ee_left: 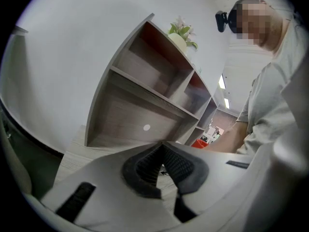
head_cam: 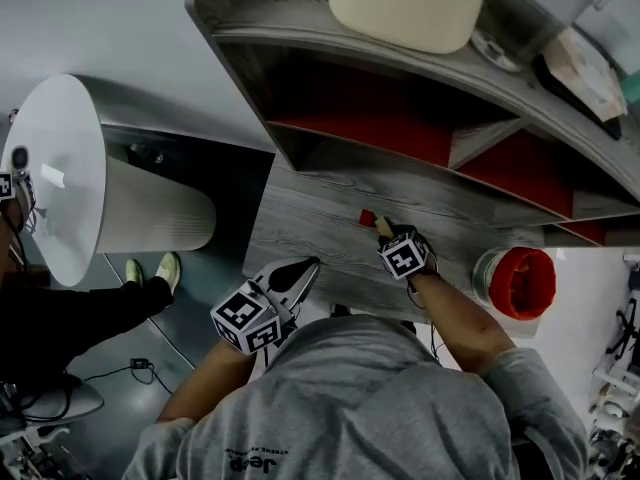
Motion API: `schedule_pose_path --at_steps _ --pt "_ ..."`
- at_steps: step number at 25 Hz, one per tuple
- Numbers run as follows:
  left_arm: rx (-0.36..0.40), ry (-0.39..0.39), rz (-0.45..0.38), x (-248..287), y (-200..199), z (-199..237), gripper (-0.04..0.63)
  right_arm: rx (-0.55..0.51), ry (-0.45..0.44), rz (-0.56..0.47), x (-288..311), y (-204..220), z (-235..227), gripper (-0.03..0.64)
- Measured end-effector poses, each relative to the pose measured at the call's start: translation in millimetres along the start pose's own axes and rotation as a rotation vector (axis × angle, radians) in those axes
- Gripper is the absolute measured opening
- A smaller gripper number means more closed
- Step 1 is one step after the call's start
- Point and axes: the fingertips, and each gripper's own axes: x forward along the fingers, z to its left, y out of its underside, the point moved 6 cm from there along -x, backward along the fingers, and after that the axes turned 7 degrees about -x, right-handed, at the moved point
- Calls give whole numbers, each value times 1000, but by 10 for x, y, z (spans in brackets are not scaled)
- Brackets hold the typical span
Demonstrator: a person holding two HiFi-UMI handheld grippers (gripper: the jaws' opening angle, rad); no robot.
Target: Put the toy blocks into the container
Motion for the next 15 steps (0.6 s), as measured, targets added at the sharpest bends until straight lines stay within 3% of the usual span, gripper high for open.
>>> schedule_pose_path --at_steps 7,11,15 --pt "46 47 -3 324 -12 -525 14 73 -54 -198 -1035 -44 -118 152" --pt "93 113 -8 767 25 -1124 14 72 -100 -345 -2011 57 -239 152" --pt "148 216 -13 1393 107 -1853 14 28 -68 -427 -2919 483 -499 152"
